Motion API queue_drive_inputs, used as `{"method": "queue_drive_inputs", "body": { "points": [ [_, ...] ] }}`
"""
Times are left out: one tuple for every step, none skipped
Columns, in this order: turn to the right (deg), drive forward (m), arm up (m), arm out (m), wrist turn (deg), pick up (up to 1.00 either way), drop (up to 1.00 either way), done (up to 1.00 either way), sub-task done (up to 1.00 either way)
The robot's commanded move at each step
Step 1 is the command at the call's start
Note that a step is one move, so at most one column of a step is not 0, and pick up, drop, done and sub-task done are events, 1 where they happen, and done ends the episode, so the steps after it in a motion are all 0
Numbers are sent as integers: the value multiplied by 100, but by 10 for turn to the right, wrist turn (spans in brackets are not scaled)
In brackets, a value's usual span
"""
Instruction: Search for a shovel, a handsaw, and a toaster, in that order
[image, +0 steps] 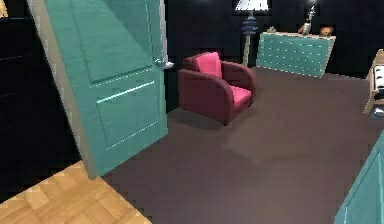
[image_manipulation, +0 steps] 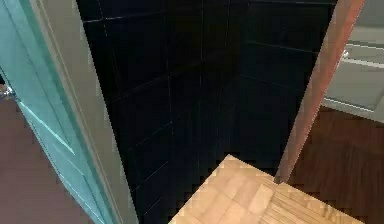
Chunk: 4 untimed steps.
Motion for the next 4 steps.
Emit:
{"method": "queue_drive_inputs", "body": {
  "points": [
    [210,0,0,0,0,0,0,0,0],
    [0,100,0,0,0,0,0,0,0],
    [90,0,0,0,0,0,0,0,0],
    [0,25,0,0,0,0,0,0,0]
  ]
}}
